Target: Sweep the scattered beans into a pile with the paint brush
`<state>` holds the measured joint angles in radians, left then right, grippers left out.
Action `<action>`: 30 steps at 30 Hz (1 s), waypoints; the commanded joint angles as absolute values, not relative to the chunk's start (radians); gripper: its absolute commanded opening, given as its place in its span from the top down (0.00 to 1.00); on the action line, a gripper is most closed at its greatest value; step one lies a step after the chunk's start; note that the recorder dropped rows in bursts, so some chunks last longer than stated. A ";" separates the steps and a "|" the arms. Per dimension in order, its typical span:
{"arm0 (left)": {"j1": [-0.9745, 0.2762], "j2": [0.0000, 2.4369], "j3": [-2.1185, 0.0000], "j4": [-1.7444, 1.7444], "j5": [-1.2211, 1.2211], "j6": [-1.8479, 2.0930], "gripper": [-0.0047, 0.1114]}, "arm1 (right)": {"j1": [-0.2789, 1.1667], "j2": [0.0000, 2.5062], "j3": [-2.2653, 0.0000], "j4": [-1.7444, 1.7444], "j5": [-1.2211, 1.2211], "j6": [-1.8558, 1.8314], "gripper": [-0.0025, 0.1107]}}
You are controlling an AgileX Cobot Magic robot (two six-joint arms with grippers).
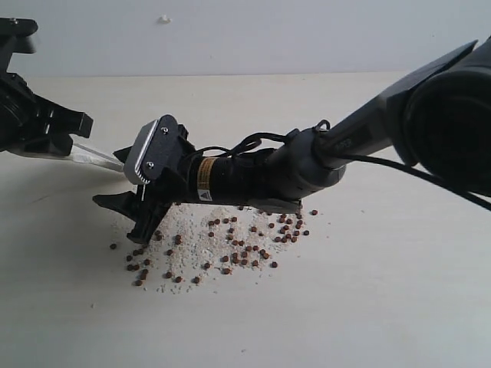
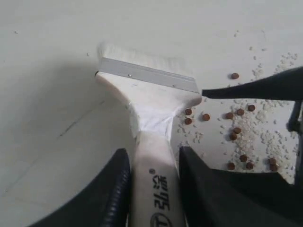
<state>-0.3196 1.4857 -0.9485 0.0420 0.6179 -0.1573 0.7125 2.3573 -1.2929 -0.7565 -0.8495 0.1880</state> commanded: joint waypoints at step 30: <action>-0.328 1.477 -0.956 -0.011 0.524 -0.114 0.93 | 0.785 2.507 -1.605 -0.580 -0.746 0.275 0.98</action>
<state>-0.3196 1.4857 -0.9533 0.0122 0.5437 -0.1485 0.7893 2.5107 -1.5971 -0.6322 -0.7884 0.2397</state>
